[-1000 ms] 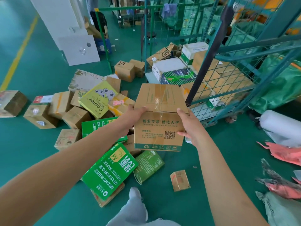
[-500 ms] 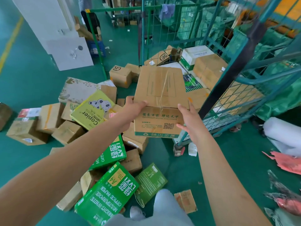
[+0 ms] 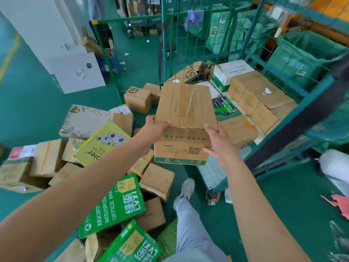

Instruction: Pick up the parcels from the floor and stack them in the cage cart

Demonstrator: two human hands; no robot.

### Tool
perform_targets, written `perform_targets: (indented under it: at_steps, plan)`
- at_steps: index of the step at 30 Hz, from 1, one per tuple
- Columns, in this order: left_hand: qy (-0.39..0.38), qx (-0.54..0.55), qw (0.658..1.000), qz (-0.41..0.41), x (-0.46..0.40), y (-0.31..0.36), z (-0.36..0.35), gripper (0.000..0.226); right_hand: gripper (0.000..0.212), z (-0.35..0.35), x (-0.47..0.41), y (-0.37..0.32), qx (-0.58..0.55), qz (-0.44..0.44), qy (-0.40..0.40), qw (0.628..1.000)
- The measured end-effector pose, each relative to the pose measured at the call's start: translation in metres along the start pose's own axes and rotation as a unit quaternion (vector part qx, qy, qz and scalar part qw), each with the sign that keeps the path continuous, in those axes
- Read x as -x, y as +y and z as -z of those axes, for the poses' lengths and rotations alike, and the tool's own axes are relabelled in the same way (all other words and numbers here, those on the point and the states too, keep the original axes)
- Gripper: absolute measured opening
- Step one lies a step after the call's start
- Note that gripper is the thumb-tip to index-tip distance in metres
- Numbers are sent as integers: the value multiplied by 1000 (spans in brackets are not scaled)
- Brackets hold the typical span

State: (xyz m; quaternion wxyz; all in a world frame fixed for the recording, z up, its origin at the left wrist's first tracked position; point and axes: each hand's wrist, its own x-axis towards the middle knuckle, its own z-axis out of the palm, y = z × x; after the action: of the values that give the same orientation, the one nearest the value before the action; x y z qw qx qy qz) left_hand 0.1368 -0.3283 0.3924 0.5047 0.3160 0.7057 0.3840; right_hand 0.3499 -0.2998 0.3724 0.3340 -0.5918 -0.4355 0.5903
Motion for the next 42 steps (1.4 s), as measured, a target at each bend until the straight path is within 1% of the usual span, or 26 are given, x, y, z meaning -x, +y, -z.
perform_targets:
  at_steps: [2, 5, 7, 10, 13, 15, 19, 21, 26, 29, 34, 40, 42]
  plan:
    - [-2, 1, 1000, 5, -31, 11, -2, 40, 72, -2, -34, -3, -8, -5, 0, 1000]
    - [-2, 0, 1000, 16, -121, 47, -26, 37, 74, 0, -128, -22, -14, -26, 15, 999]
    - [-21, 2, 1000, 22, -166, 71, -44, 35, 76, 10, -174, -35, -17, -43, 27, 999]
    - [-37, -28, 999, 26, -224, 110, -77, 37, 76, 33, -233, -60, -16, -71, 73, 995]
    - [-61, -41, 997, 21, -264, 144, -102, 37, 74, 54, -272, -86, -31, -78, 96, 992]
    - [-71, -47, 996, 15, -280, 163, -114, 37, 72, 65, -286, -98, -37, -72, 108, 991]
    - [-103, -74, 992, -5, -299, 204, -139, 45, 74, 91, -299, -118, -56, -61, 142, 986]
    - [-123, -81, 989, -10, -304, 224, -152, 45, 76, 104, -301, -126, -63, -62, 163, 983]
    - [-169, -118, 977, -51, -317, 262, -196, 41, 76, 141, -309, -138, -97, -62, 216, 970]
    - [-207, -136, 966, -68, -331, 271, -229, 37, 77, 163, -319, -132, -120, -59, 267, 954]
    - [-261, -156, 951, -57, -361, 271, -276, 40, 77, 185, -331, -115, -143, -78, 320, 933]
    - [-348, -205, 914, -31, -428, 272, -350, 44, 75, 214, -364, -108, -176, -125, 383, 898]
    - [-379, -239, 894, -16, -462, 271, -375, 43, 74, 218, -386, -103, -176, -145, 415, 881]
